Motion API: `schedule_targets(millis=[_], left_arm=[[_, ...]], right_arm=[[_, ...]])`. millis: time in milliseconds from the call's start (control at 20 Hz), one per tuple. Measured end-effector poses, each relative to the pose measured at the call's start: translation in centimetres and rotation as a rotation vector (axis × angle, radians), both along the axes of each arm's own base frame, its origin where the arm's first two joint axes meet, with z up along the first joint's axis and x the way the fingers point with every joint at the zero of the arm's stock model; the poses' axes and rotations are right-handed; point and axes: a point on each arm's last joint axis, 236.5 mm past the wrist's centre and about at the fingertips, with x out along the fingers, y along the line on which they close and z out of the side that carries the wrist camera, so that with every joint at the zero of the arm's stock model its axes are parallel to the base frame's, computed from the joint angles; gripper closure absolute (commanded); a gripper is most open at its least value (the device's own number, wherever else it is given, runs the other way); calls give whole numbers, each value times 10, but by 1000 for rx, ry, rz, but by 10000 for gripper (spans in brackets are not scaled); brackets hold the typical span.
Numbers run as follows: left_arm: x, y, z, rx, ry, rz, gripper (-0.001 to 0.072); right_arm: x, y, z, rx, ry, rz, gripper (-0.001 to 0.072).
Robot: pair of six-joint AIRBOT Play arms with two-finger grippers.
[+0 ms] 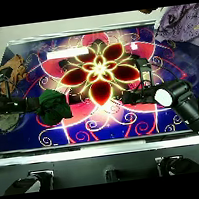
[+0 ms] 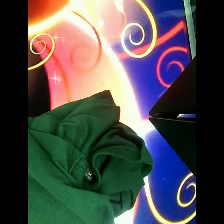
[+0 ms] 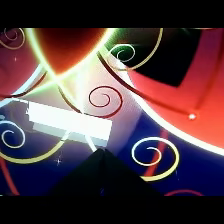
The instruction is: Fold the clothes and pants, and hang the long-sleeved shirts on hangers.
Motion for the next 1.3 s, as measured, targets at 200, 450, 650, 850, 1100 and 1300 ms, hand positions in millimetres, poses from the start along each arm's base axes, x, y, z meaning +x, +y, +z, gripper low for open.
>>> schedule_targets(millis=[200,450,650,850,1100,1300], left_arm=[[0,0,0,0,0,0,686],[0,0,0,0,0,0,686],[0,0,0,0,0,0,686],[0,0,0,0,0,0,686],[2,0,-1,-1,-3,1,552],[7,3,-10,-11,33,73,-13]], right_arm=[[0,0,0,0,0,0,680],[0,0,0,0,0,0,680],[0,0,0,0,0,0,680],[0,0,0,0,0,0,680],[0,0,0,0,0,0,680],[0,0,0,0,0,0,680]])
